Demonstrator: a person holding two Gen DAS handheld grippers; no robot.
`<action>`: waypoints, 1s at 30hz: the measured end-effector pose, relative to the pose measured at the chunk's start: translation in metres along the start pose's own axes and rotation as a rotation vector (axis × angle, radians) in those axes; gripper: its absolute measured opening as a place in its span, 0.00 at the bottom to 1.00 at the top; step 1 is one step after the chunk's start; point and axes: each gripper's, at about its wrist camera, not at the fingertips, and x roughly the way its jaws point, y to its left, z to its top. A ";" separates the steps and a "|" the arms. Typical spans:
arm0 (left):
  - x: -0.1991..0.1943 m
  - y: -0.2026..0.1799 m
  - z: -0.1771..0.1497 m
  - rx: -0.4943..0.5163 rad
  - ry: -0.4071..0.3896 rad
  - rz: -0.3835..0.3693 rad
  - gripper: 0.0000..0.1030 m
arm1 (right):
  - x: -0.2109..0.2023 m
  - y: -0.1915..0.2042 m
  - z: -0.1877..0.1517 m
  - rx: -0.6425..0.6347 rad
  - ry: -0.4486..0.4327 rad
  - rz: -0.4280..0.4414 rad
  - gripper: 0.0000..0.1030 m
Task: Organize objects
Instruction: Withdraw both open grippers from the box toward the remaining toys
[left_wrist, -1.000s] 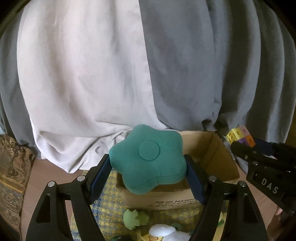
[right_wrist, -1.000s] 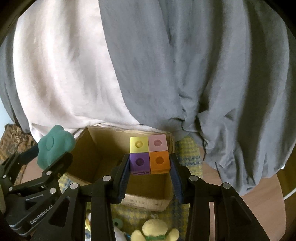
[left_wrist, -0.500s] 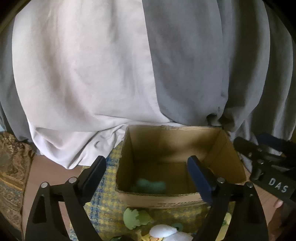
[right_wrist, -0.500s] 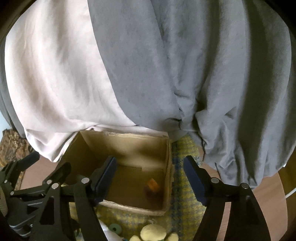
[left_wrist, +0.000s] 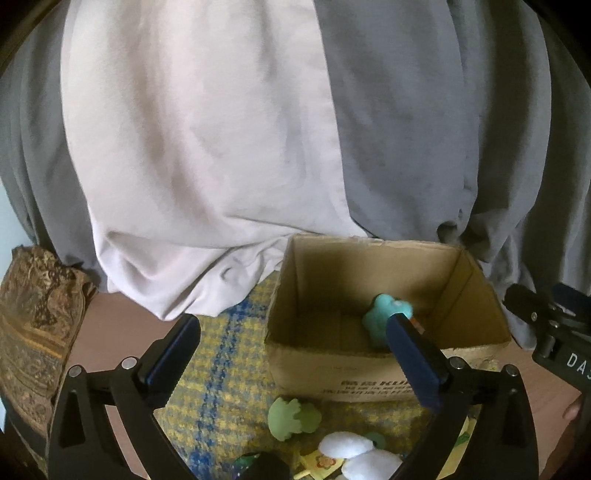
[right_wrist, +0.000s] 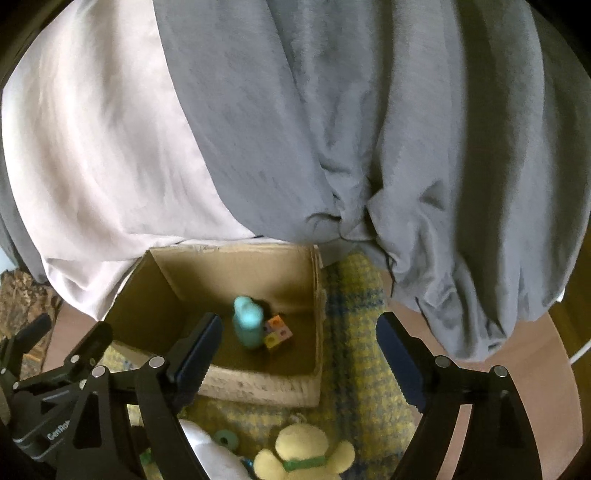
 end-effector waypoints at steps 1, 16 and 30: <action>-0.001 0.002 -0.002 -0.009 0.005 0.000 1.00 | 0.000 -0.001 -0.002 0.005 0.005 0.002 0.83; -0.030 0.009 -0.039 -0.016 -0.028 0.015 1.00 | -0.035 -0.007 -0.039 0.000 -0.055 -0.022 0.84; -0.043 0.014 -0.083 -0.036 -0.020 0.045 1.00 | -0.041 -0.013 -0.084 0.008 -0.025 -0.024 0.87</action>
